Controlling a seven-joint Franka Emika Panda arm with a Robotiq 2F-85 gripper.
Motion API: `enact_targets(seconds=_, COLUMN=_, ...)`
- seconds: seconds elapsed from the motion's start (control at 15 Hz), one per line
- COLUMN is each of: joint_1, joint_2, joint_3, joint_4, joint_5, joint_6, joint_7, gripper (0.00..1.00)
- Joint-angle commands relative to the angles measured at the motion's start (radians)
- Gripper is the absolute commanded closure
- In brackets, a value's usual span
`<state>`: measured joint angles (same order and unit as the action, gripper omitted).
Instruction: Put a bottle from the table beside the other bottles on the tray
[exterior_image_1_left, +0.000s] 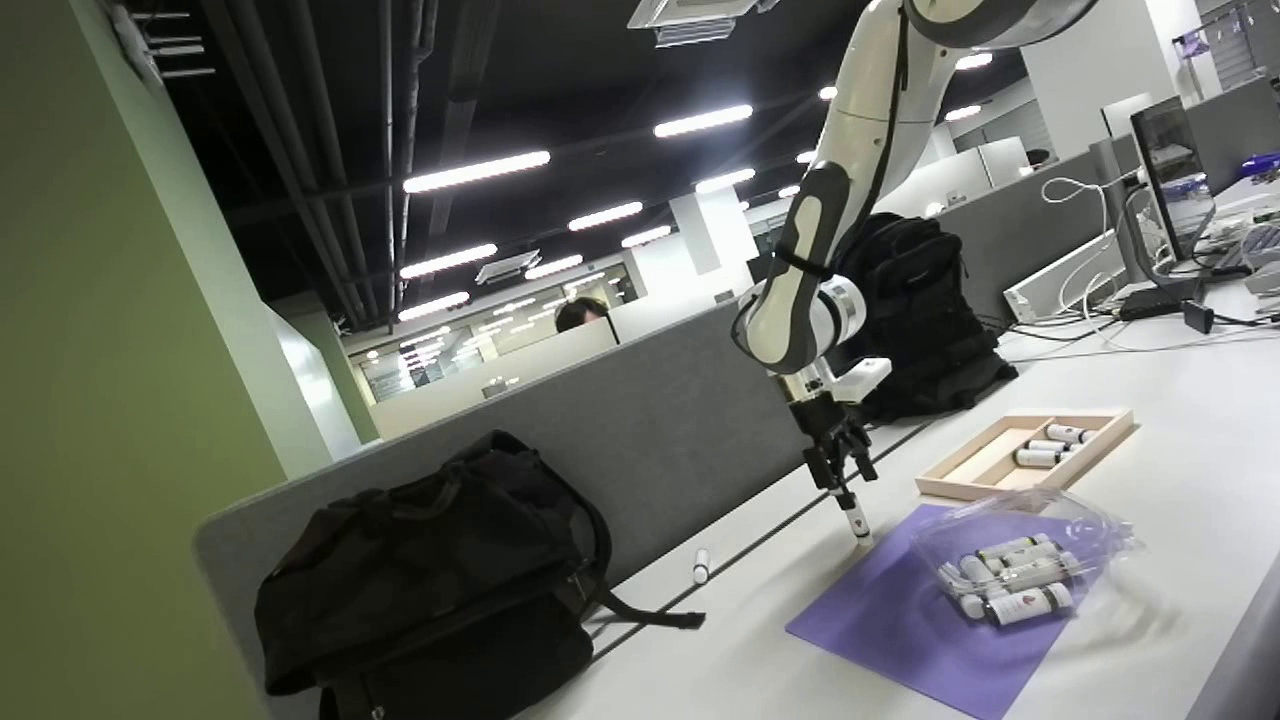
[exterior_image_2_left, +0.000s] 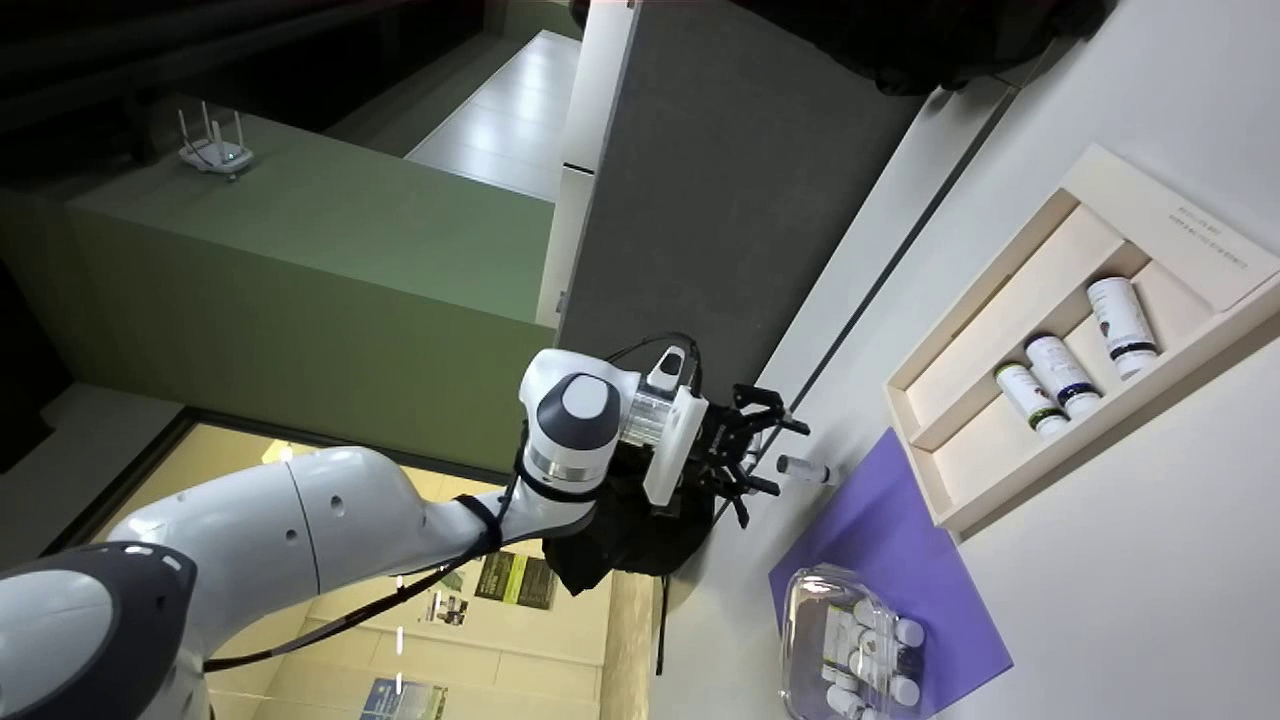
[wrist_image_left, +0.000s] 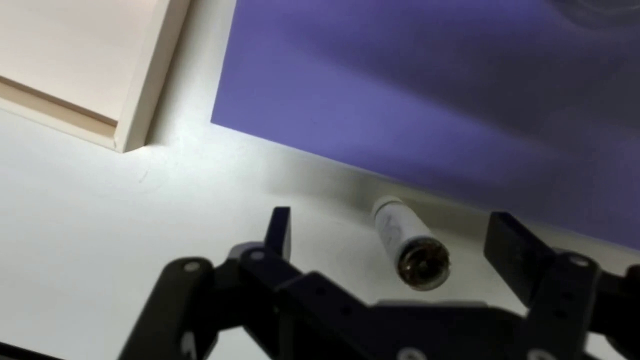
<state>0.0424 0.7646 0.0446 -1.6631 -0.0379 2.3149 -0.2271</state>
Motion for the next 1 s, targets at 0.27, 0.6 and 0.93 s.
enact_targets(seconds=0.27, joint_1=-0.012, joint_2=0.036, joint_3=0.032, joint_4=0.058, joint_5=-0.010, joint_6=-0.004, joint_7=-0.044, gripper=0.50)
enact_targets(seconds=0.6, joint_1=-0.021, joint_2=0.027, joint_3=0.047, joint_4=0.062, joint_5=0.001, joint_6=0.002, joint_7=-0.061, gripper=0.80)
enact_targets(seconds=0.93, joint_1=-0.008, joint_2=-0.071, joint_3=0.010, joint_4=0.037, joint_5=-0.003, joint_6=-0.096, joint_7=0.028, gripper=0.88)
